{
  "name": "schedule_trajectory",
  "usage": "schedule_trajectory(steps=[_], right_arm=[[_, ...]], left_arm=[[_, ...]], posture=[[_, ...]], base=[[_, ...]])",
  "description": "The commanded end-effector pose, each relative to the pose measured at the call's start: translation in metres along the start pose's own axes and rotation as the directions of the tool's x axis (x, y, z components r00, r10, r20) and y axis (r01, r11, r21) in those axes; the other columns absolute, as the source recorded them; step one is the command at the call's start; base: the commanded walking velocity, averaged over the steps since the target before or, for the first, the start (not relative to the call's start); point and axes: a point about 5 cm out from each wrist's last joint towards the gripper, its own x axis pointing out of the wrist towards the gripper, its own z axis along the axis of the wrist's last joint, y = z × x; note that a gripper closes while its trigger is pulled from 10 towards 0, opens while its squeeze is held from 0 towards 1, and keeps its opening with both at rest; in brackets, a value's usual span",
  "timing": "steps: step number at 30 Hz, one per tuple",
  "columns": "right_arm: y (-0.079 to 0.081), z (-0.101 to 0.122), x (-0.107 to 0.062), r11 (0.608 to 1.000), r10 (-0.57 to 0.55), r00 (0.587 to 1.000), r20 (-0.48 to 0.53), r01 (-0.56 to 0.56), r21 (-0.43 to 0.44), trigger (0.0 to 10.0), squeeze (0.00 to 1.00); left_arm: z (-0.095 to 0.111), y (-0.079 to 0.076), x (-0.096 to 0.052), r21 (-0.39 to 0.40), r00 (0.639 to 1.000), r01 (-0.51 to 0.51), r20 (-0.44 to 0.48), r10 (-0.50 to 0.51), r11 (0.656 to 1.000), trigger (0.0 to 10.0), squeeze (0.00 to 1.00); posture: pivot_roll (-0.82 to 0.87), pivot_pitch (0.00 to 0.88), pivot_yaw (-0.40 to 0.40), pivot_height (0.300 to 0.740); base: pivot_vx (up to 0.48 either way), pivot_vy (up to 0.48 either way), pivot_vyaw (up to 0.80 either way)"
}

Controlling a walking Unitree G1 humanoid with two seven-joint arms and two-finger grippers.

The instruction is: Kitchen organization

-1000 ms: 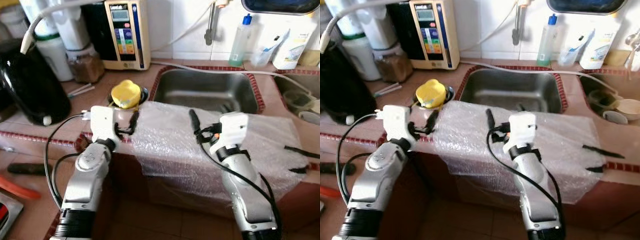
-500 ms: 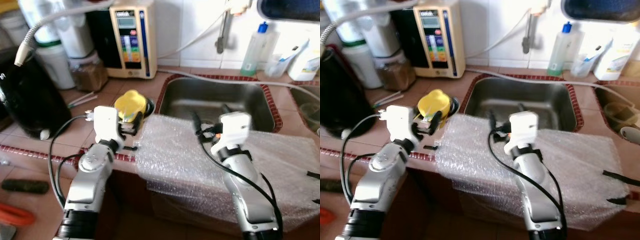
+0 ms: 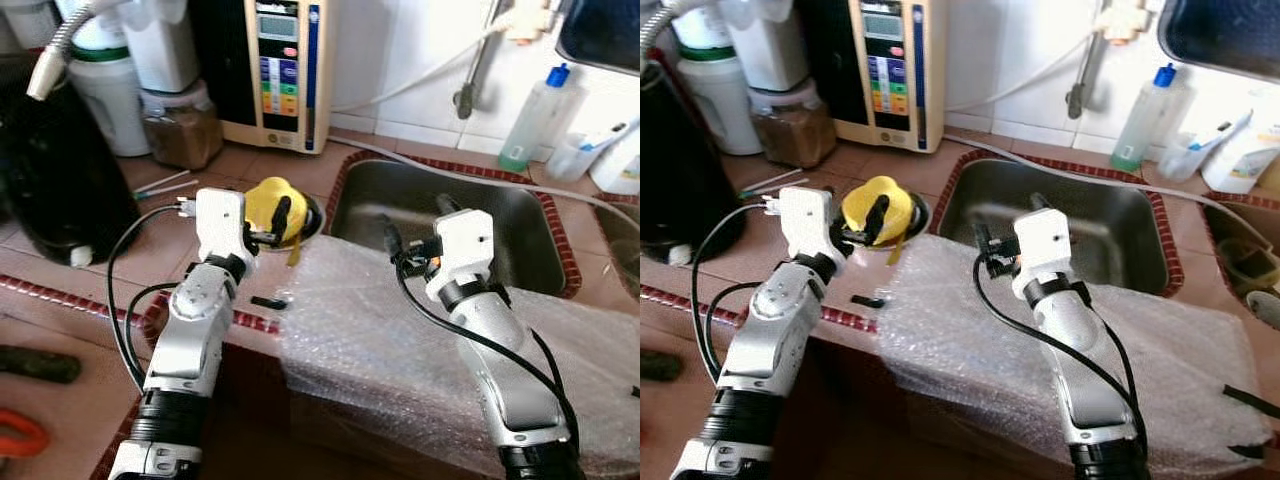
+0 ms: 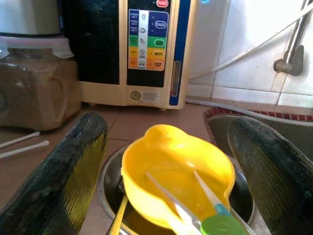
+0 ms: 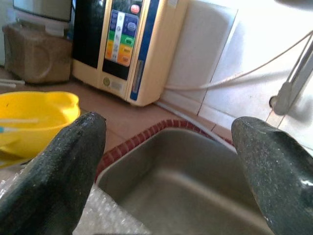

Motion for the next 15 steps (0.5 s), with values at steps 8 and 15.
schedule_trajectory(steps=[8,15], right_arm=[[0.000,-0.001,0.004,0.999,-0.049,0.999,0.018,0.049,0.014,10.0,0.00],[0.001,-0.013,-0.004,0.994,-0.103,0.995,-0.006,0.103,0.032,10.0,0.00]], left_arm=[[-0.009,-0.002,-0.011,-0.001,1.000,-0.008,-0.016,0.008,1.000,10.0,0.00],[-0.019,0.000,-0.014,-0.027,0.998,0.001,-0.059,-0.002,1.000,10.0,0.00]], posture=[[0.03,0.000,0.005,0.740],[0.02,0.000,0.048,0.740]], base=[[0.000,0.000,0.00],[0.000,0.000,0.00]])
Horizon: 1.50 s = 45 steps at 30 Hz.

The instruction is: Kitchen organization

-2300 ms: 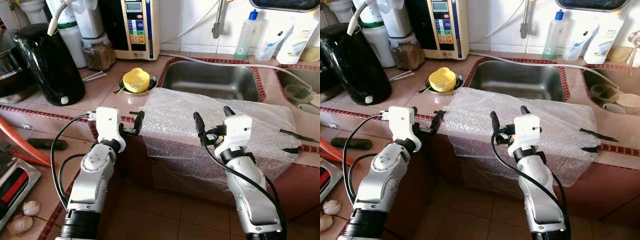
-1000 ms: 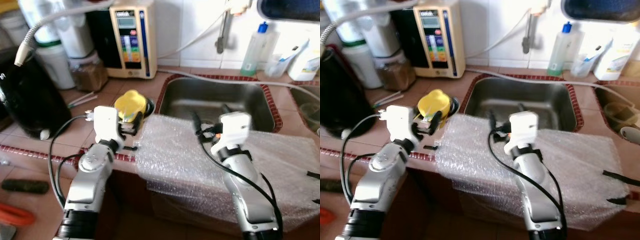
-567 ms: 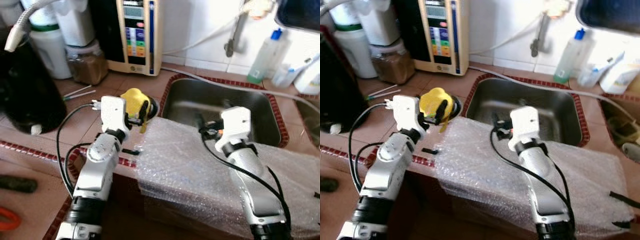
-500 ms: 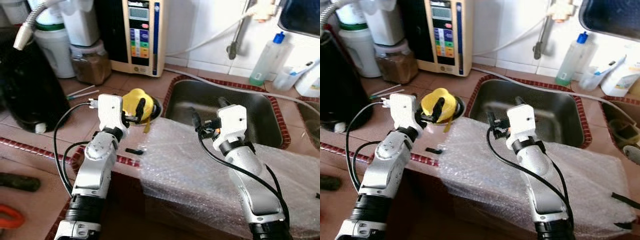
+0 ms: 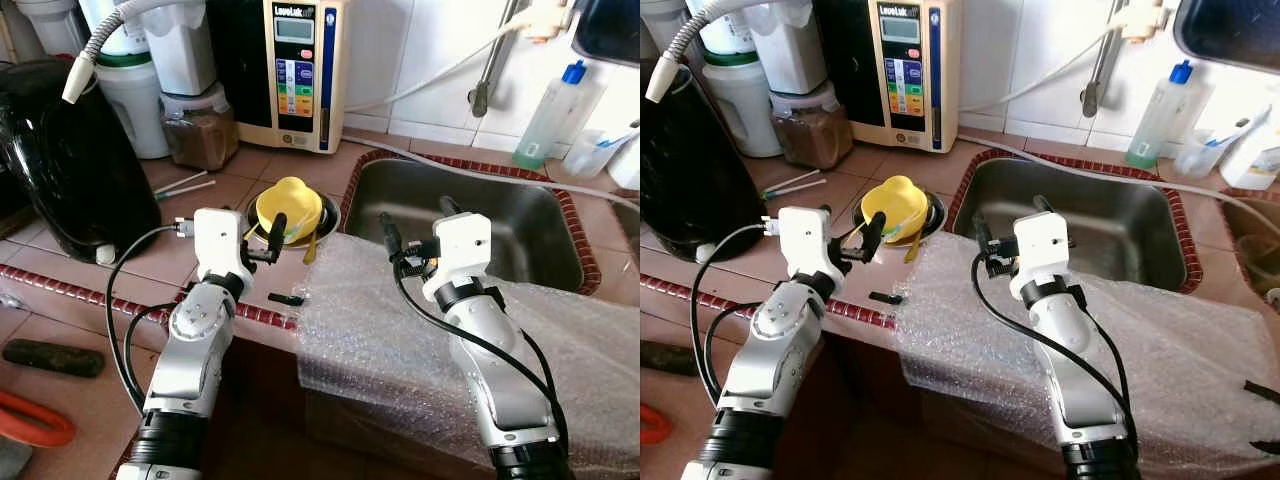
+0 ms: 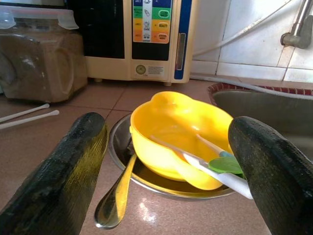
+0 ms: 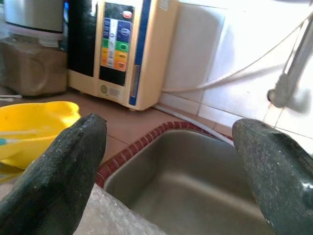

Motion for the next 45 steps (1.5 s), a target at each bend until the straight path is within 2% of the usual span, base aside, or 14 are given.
schedule_trajectory(steps=[1,4,10,23,34,45], right_arm=[[-0.0024,-0.0050,-0.0025,1.000,-0.023,1.000,-0.017,0.023,0.004,10.0,0.00],[0.0027,-0.0018,-0.0033,1.000,-0.006,1.000,-0.005,0.006,0.003,10.0,0.00],[0.0020,-0.0027,-0.0030,1.000,-0.001,1.000,-0.005,0.001,-0.006,10.0,0.00],[-0.0031,-0.0021,-0.0018,1.000,-0.014,1.000,-0.007,0.014,-0.006,10.0,0.00],[0.0003,-0.0032,-0.0026,1.000,-0.012,1.000,-0.010,0.012,-0.001,10.0,0.00],[0.0008,-0.0042,-0.0023,1.000,-0.015,1.000,-0.011,0.015,0.000,10.0,0.00]], left_arm=[[0.0021,-0.0003,0.0024,-0.009,1.000,0.008,-0.001,-0.008,1.000,10.0,0.00],[0.0032,-0.0055,0.0031,-0.010,1.000,0.030,0.004,-0.030,1.000,10.0,0.00],[0.0025,-0.0087,0.0023,-0.019,0.999,0.044,0.006,-0.044,0.999,10.0,0.00],[0.0003,-0.0065,0.0017,-0.045,1.000,0.023,-0.003,-0.023,0.999,10.0,0.00],[0.0002,-0.0053,0.0021,-0.042,1.000,0.022,-0.007,-0.022,0.999,10.0,0.00],[0.0035,0.0000,0.0019,-0.054,1.000,-0.014,0.016,0.015,0.998,10.0,0.00]], posture=[[0.02,0.000,0.049,0.740],[0.01,0.000,0.047,0.740],[0.01,0.000,0.035,0.740],[0.01,0.000,0.032,0.740],[0.01,0.000,0.037,0.740],[0.02,0.000,0.044,0.740]], base=[[0.000,0.000,0.00],[0.000,0.000,0.00],[0.000,-0.080,0.00],[0.000,-0.116,0.00],[0.000,-0.408,0.00],[0.000,0.000,0.00]])
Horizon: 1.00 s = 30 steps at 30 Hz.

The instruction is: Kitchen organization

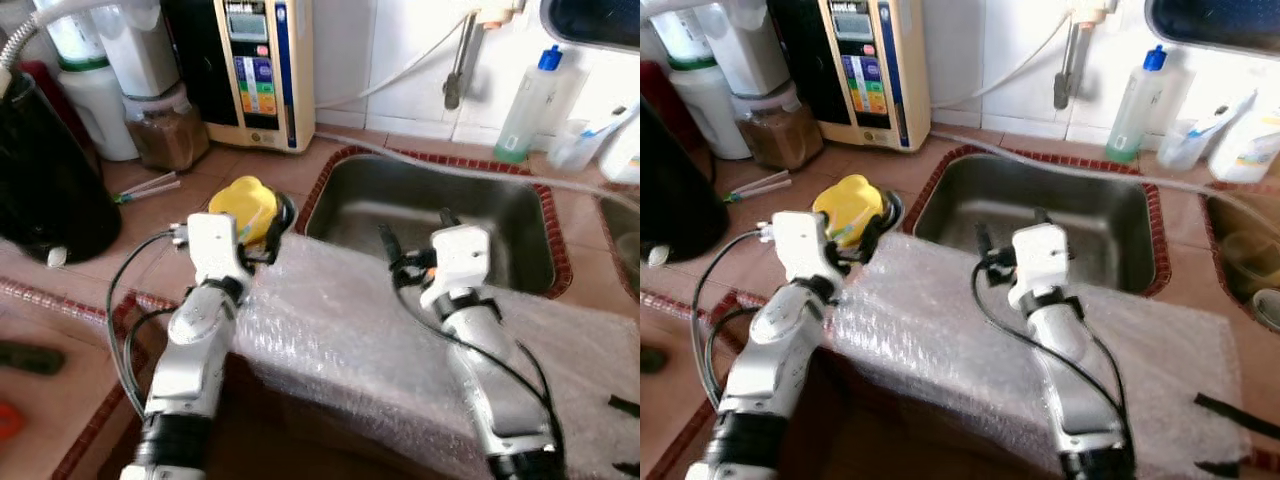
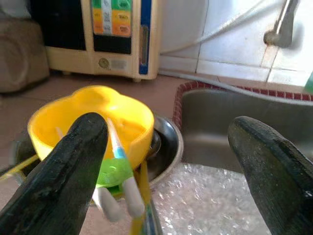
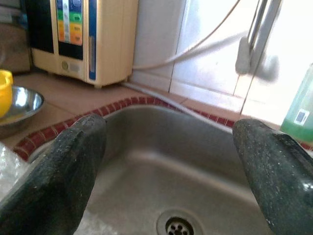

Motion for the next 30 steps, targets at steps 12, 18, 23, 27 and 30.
schedule_trajectory(steps=[12,18,23,27,30], right_arm=[[0.009,0.005,0.003,1.000,0.009,1.000,0.026,-0.009,0.023,10.0,0.00],[0.010,0.006,0.003,1.000,0.019,0.999,0.032,-0.020,0.023,10.0,0.00],[0.012,0.008,0.004,0.999,0.044,0.998,0.038,-0.045,0.028,10.0,0.00],[0.015,0.008,0.005,0.998,0.061,0.997,0.041,-0.062,0.028,10.0,0.00],[0.018,0.009,0.005,0.997,0.075,0.996,0.045,-0.076,0.028,10.0,0.00]], left_arm=[[0.014,0.012,0.001,0.084,0.996,-0.066,0.069,0.060,0.994,10.0,0.00],[0.018,0.007,0.000,0.138,0.995,-0.028,0.102,0.014,0.990,10.0,0.00],[0.022,0.002,0.001,0.136,0.992,0.010,0.123,-0.027,0.991,10.0,0.00],[0.019,-0.001,0.000,0.139,0.993,0.042,0.107,-0.057,0.989,10.0,0.00],[0.014,-0.003,-0.001,0.124,0.993,0.079,0.078,-0.089,0.989,10.0,0.00]], posture=[[0.02,0.000,0.050,0.740],[0.02,0.000,0.050,0.740],[0.02,0.000,0.049,0.740],[0.03,0.000,0.048,0.740],[0.03,0.000,0.048,0.740]], base=[[0.000,0.000,0.00],[0.000,0.000,0.00],[0.000,0.000,0.00],[0.000,0.000,0.00],[0.000,0.000,0.00]])
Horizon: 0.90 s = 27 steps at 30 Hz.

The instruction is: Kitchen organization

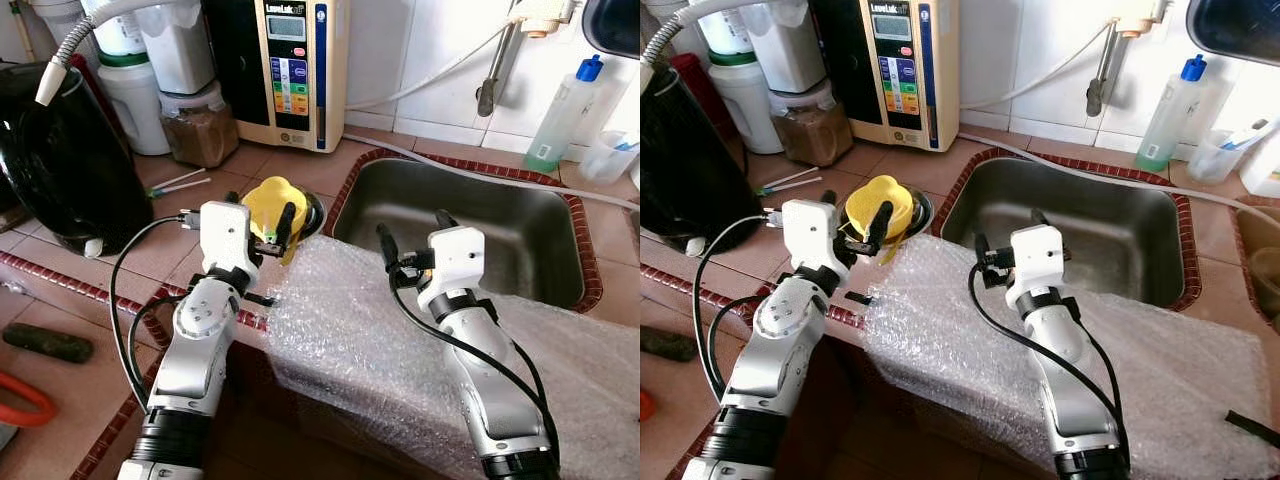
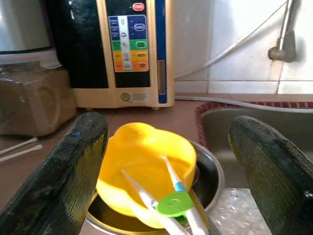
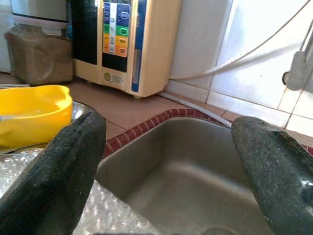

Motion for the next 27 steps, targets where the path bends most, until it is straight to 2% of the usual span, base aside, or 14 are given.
schedule_trajectory(steps=[1,5,9,15,16,17,18,19,20,21,24,25,26,27], right_arm=[[0.005,0.006,0.003,1.000,0.023,0.999,0.027,-0.024,0.002,10.0,0.00],[0.006,0.006,0.003,0.999,0.036,0.999,0.024,-0.036,0.004,10.0,0.00],[0.018,0.001,0.000,0.993,0.115,0.993,0.003,-0.115,0.032,10.0,0.00],[0.026,0.002,-0.001,0.987,0.154,0.988,0.009,-0.155,0.033,10.0,0.00],[0.026,0.003,0.000,0.987,0.160,0.987,0.011,-0.161,0.030,10.0,0.00],[0.027,0.003,0.000,0.986,0.165,0.986,0.012,-0.166,0.029,10.0,0.00],[0.026,0.004,-0.001,0.985,0.171,0.985,0.014,-0.171,0.029,10.0,0.00],[0.026,0.004,-0.001,0.985,0.171,0.985,0.014,-0.171,0.029,10.0,0.00],[0.026,0.003,-0.001,0.985,0.171,0.985,0.013,-0.172,0.029,10.0,0.00],[0.026,0.003,-0.001,0.984,0.174,0.985,0.011,-0.174,0.029,10.0,0.00],[0.026,0.002,-0.001,0.984,0.177,0.984,0.008,-0.177,0.030,10.0,0.00],[0.026,0.002,-0.001,0.983,0.179,0.984,0.006,-0.179,0.029,10.0,0.00],[0.026,0.002,-0.001,0.983,0.179,0.984,0.006,-0.179,0.029,10.0,0.00],[0.026,0.002,-0.001,0.983,0.180,0.984,0.006,-0.180,0.029,10.0,0.00]], left_arm=[[-0.002,-0.002,-0.002,-0.008,0.999,0.042,-0.012,-0.042,0.999,10.0,0.00],[-0.003,-0.003,-0.005,0.004,0.997,0.072,-0.015,-0.072,0.997,10.0,0.00],[-0.017,0.002,-0.014,0.024,0.992,0.102,-0.072,-0.100,0.994,10.0,0.00],[-0.025,0.008,-0.012,0.021,0.991,0.087,-0.104,-0.085,0.996,10.0,0.00],[-0.025,0.008,-0.012,0.018,0.991,0.093,-0.101,-0.091,0.995,7.4,0.00],[-0.025,0.008,-0.011,0.016,0.990,0.098,-0.098,-0.096,0.995,7.4,0.00],[-0.025,0.008,-0.010,0.021,0.990,0.107,-0.098,-0.104,0.994,3.8,0.00],[-0.025,0.008,-0.010,0.021,0.990,0.107,-0.098,-0.104,0.994,3.8,0.00],[-0.025,0.008,-0.010,0.022,0.989,0.108,-0.099,-0.105,0.994,1.1,0.00],[-0.025,0.007,-0.009,0.020,0.989,0.117,-0.098,-0.114,0.993,0.0,0.00],[-0.025,0.007,-0.008,0.024,0.988,0.119,-0.098,-0.117,0.993,0.0,0.00],[-0.026,0.007,-0.008,0.028,0.988,0.118,-0.102,-0.115,0.993,1.1,0.00],[-0.026,0.007,-0.008,0.028,0.988,0.118,-0.102,-0.115,0.993,1.1,0.00],[-0.027,0.007,-0.007,0.030,0.988,0.118,-0.104,-0.114,0.993,0.6,0.00]], posture=[[0.03,0.000,0.048,0.740],[0.02,0.000,0.047,0.740],[0.03,0.000,0.047,0.740],[0.03,0.000,0.049,0.740],[0.02,0.000,0.050,0.740],[0.02,0.000,0.051,0.740],[0.02,0.000,0.051,0.740],[0.02,0.000,0.051,0.740],[0.02,0.000,0.052,0.740],[0.02,0.000,0.052,0.740],[0.02,0.000,0.053,0.740],[0.02,0.000,0.053,0.740],[0.02,0.000,0.053,0.740],[0.02,0.000,0.054,0.740]], base=[[0.000,0.000,0.00],[0.000,0.000,0.00],[0.000,0.000,0.00],[0.000,0.000,0.00],[0.000,0.000,0.00],[0.000,0.000,0.00],[0.000,0.000,0.00],[0.000,0.000,0.00],[0.000,0.000,0.00],[0.000,0.000,0.00],[0.000,0.000,0.00],[0.000,0.000,0.00],[0.000,0.000,0.00],[0.000,0.000,0.00]])
